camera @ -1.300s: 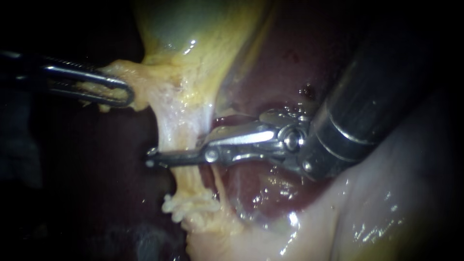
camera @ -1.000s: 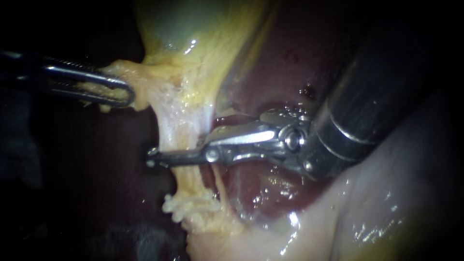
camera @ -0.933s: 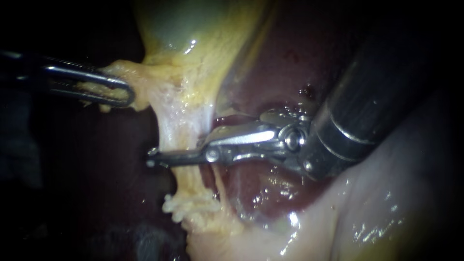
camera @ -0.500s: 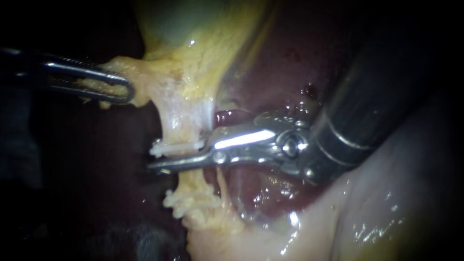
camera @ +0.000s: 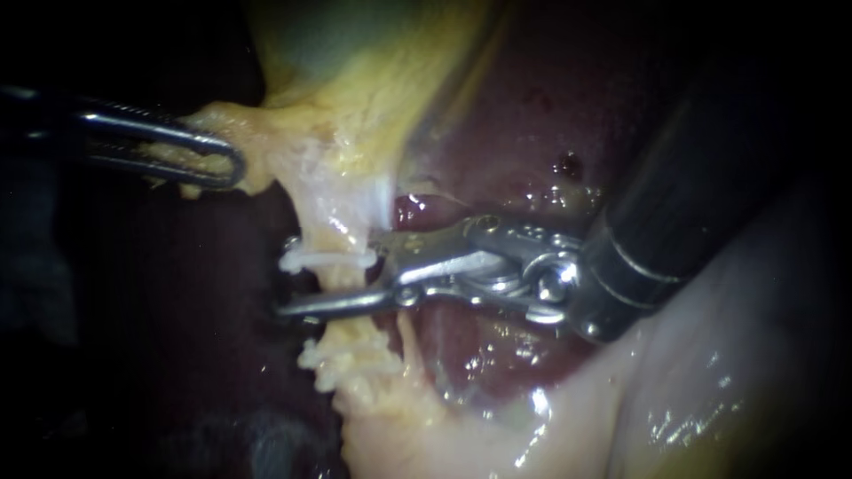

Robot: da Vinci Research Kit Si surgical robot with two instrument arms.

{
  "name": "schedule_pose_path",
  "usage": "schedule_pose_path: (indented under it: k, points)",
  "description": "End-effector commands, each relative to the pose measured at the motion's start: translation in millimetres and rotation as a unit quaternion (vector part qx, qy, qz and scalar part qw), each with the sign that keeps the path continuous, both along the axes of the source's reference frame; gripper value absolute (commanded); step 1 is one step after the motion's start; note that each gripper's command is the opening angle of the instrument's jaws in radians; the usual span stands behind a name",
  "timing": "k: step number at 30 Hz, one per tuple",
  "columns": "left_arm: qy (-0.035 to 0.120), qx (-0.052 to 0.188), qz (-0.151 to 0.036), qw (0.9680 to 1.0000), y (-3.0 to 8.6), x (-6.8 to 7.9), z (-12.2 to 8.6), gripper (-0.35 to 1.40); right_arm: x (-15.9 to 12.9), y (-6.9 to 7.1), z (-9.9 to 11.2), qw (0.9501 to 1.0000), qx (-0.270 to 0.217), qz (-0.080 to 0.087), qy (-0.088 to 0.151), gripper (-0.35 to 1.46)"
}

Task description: Going back third clip left tube

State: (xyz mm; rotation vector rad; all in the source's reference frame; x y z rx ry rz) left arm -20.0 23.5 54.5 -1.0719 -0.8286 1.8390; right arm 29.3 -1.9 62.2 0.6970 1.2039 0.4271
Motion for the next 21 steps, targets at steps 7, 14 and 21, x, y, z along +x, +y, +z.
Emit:
schedule_pose_path:
  k: [7, 14, 21]
  points:
    - [0.0, 0.0, 0.0, 1.0, 0.0, 0.0, 0.0, -0.35, -2.6, -0.2, 0.2, 1.0, 0.002, -0.007, -0.002, 0.5]
    - [0.0, 0.0, 0.0, 1.0, 0.0, 0.1, 0.0, -0.35, -5.0, -0.4, -0.7, 0.9997, -0.016, -0.017, 0.007, 0.5]
    - [0.0, 0.0, 0.0, 1.0, 0.0, 0.1, 0.0, -0.35, -8.6, 0.3, -3.0, 0.9962, -0.079, -0.029, 0.025, 0.5]
